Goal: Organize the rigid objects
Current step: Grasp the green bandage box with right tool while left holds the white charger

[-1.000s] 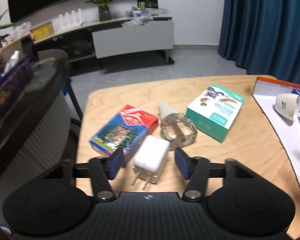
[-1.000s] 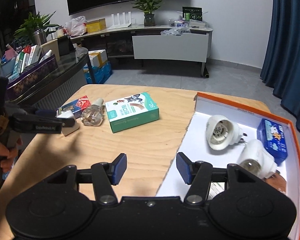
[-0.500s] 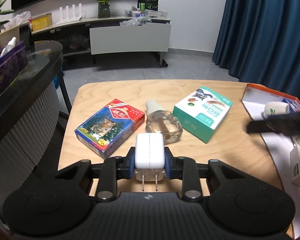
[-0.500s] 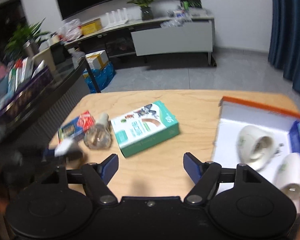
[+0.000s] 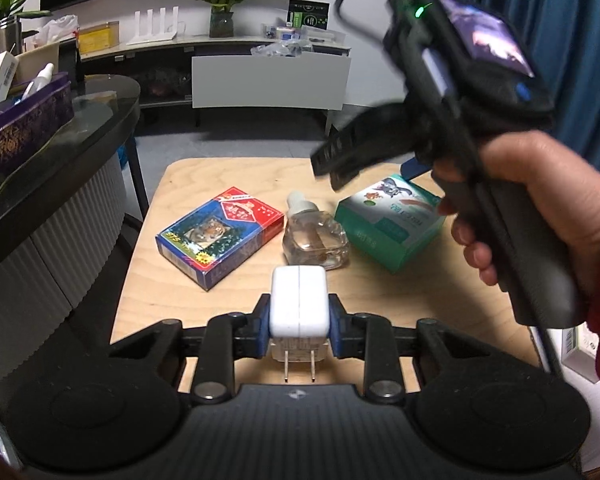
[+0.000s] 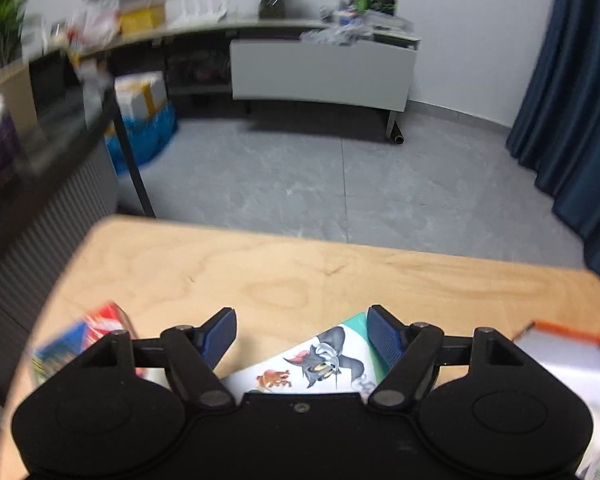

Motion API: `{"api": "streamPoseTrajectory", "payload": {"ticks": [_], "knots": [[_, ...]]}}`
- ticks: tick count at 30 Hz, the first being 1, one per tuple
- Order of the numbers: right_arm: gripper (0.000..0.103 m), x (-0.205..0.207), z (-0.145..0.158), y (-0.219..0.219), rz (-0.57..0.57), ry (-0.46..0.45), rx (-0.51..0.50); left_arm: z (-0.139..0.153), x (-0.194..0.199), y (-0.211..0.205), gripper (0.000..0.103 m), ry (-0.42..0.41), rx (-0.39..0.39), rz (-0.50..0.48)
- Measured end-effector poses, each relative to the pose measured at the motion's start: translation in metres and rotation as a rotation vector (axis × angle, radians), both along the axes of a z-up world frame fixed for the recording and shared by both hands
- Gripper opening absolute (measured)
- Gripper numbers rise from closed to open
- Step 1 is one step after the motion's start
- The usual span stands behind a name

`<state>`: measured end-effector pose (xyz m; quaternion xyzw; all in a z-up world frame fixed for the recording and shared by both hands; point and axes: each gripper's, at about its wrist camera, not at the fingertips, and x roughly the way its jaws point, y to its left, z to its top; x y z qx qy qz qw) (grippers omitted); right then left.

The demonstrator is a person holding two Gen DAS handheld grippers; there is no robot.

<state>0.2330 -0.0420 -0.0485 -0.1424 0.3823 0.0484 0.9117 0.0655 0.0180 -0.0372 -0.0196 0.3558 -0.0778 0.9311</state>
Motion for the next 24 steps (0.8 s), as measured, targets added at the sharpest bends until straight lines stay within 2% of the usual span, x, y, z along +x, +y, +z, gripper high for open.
{"api": "streamPoseTrajectory", "payload": {"ticks": [2,5,9,11,14,21,22,23,24], "knots": [[0.086,-0.01,-0.002,-0.006,0.014,-0.005,-0.038,0.0,0.0,0.002,0.029,-0.002,-0.005,0.001],[0.089,-0.032,-0.001,-0.035,-0.011,-0.012,-0.007,0.0,0.001,0.004,0.029,-0.007,-0.015,0.001],[0.09,-0.061,-0.002,-0.071,-0.083,-0.034,-0.04,-0.002,0.0,0.002,0.029,-0.008,-0.019,-0.002],[0.099,-0.068,-0.002,-0.089,-0.12,-0.017,0.029,-0.003,-0.001,0.0,0.029,-0.004,-0.024,-0.005],[0.102,-0.072,-0.002,-0.11,-0.166,0.005,0.147,-0.003,-0.002,-0.005,0.029,0.0,-0.028,-0.017],[0.103,-0.058,-0.015,-0.11,-0.142,0.095,0.149,-0.003,-0.004,-0.013,0.029,-0.001,-0.021,-0.04],[0.102,-0.059,-0.014,-0.11,-0.133,0.086,0.162,-0.003,-0.004,-0.013,0.029,0.001,-0.021,-0.037],[0.092,-0.059,-0.012,-0.111,-0.12,0.082,0.175,-0.003,-0.004,-0.013,0.029,0.003,-0.023,-0.035],[0.087,-0.06,-0.009,-0.111,-0.099,0.079,0.197,-0.003,-0.003,-0.014,0.029,0.003,-0.021,-0.033]]}}
